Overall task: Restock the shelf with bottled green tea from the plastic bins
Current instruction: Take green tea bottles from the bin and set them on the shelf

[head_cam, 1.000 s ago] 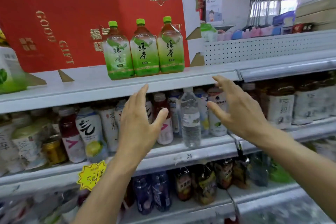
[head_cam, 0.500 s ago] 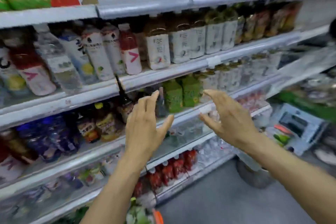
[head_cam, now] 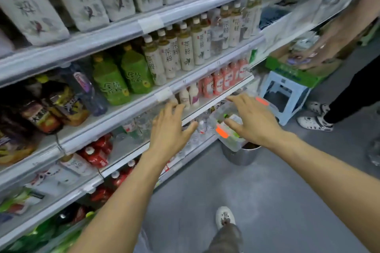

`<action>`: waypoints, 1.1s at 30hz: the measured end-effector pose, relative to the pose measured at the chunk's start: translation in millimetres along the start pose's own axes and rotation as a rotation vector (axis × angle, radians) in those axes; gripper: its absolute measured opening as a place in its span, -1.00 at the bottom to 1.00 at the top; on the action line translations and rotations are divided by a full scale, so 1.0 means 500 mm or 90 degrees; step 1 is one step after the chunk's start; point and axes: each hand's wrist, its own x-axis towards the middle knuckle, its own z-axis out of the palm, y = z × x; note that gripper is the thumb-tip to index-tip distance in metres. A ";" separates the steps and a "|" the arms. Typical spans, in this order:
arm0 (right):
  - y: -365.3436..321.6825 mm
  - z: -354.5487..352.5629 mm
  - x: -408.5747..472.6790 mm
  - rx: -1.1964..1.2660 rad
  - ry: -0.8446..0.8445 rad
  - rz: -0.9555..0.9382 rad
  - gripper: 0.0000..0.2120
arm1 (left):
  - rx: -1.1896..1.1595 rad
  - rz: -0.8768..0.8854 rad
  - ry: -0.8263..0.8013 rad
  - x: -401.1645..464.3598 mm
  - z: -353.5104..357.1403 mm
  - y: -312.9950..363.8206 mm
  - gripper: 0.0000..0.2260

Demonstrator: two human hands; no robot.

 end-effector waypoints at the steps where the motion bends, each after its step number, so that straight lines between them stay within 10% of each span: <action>1: 0.036 0.010 0.022 -0.004 -0.015 0.006 -0.43 | -0.006 -0.006 -0.014 0.030 0.029 0.011 -0.46; 17: 0.619 0.133 0.379 -0.038 -0.356 0.186 -0.39 | -0.234 -0.217 -0.283 0.473 0.442 0.177 -0.50; 33: 0.999 0.482 0.575 0.053 -0.618 0.216 -0.40 | -0.528 -0.689 -0.355 0.679 0.875 0.323 -0.54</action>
